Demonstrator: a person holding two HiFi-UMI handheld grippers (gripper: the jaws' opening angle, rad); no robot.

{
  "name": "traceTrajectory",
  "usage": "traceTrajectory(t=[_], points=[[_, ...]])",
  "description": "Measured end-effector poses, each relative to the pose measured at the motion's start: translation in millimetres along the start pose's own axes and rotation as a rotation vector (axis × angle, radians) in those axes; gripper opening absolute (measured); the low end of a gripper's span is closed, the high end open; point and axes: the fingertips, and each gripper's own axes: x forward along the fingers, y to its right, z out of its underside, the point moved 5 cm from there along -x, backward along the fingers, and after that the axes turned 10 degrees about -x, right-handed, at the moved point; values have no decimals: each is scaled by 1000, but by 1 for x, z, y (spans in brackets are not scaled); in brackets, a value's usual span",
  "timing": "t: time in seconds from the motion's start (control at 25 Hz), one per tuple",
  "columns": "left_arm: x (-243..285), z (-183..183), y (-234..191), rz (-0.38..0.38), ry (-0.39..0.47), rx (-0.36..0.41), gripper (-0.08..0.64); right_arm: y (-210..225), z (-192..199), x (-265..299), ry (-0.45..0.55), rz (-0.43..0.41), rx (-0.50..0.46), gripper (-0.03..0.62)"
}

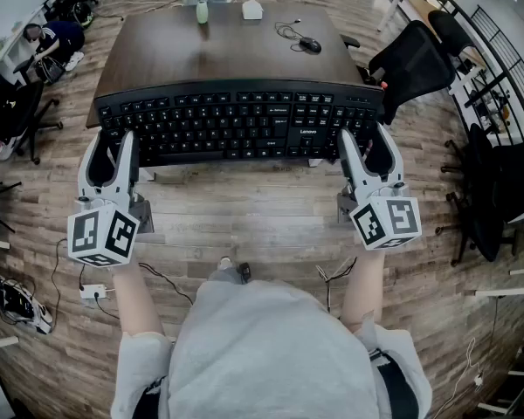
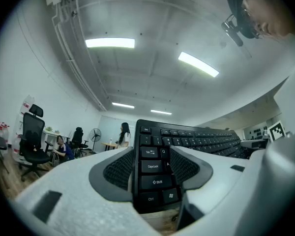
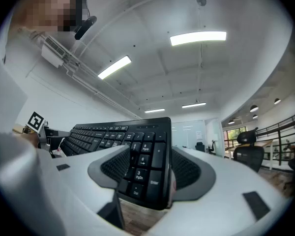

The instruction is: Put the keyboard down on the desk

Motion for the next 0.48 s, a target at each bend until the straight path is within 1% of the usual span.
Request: traceTrajectory(t=[0.48], points=[[2,1,0,-1,-11,3,229,1,2,1,-15,4,6,252]])
